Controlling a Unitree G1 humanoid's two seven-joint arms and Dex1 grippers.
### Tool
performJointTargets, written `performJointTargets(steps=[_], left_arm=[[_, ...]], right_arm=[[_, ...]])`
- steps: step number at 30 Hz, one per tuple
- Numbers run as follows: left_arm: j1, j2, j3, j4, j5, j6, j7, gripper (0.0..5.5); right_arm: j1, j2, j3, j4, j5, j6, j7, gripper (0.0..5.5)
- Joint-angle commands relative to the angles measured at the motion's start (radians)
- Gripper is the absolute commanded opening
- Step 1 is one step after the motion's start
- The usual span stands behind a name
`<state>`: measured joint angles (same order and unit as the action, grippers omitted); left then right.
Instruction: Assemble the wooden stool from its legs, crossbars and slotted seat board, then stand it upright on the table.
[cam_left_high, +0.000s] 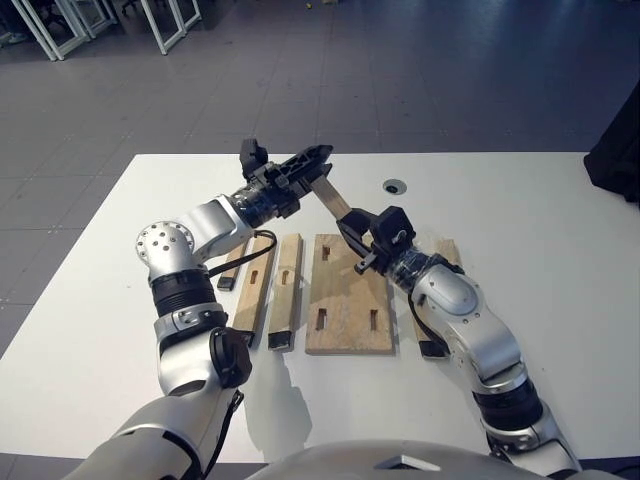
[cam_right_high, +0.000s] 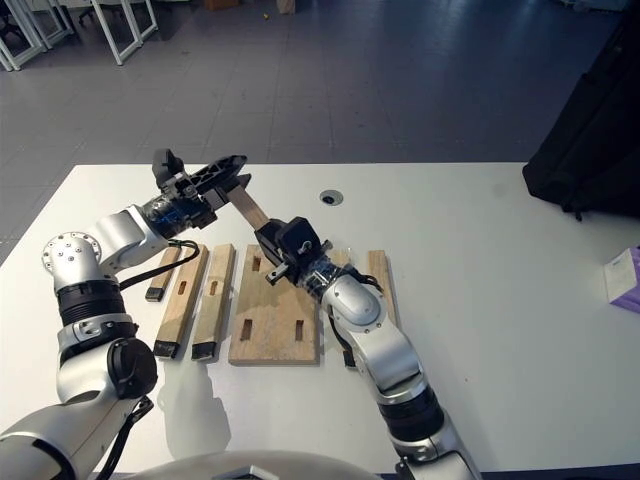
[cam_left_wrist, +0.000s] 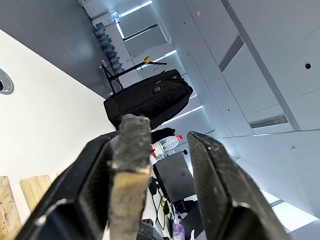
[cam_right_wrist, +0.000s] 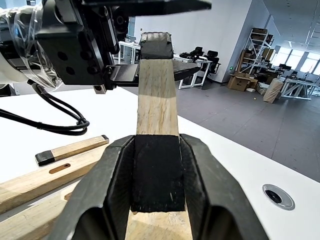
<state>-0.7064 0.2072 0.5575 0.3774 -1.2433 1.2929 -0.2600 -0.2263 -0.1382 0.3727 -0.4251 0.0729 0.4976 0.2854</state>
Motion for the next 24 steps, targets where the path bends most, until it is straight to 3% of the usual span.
performJointTargets(steps=[1, 9, 16, 17, 20, 24], left_arm=[[0.012, 0.015, -0.02, -0.019, 0.008, 0.003, -0.006, 1.81], [0.01, 0.016, -0.013, -0.002, 0.01, -0.02, 0.013, 0.71], [0.021, 0.028, -0.043, -0.028, 0.037, -0.032, -0.026, 0.51], [0.023, 0.03, -0.044, -0.033, 0.036, -0.031, -0.029, 0.5], [0.029, 0.054, -0.058, -0.049, 0.055, -0.032, -0.042, 0.44], [0.026, 0.164, -0.035, -0.165, 0.079, -0.049, -0.014, 0.44]], right_arm=[[0.006, 0.007, -0.004, -0.014, -0.004, 0.023, -0.003, 1.28], [0.016, 0.005, -0.005, -0.021, -0.012, 0.026, -0.011, 1.28], [0.004, 0.001, -0.015, -0.014, -0.002, 0.02, 0.002, 1.28], [0.01, 0.002, -0.013, -0.025, 0.015, 0.026, 0.015, 1.66], [0.033, -0.001, 0.0, -0.061, 0.039, 0.048, 0.037, 2.09], [0.079, 0.005, -0.013, -0.11, 0.035, 0.091, -0.001, 2.93]])
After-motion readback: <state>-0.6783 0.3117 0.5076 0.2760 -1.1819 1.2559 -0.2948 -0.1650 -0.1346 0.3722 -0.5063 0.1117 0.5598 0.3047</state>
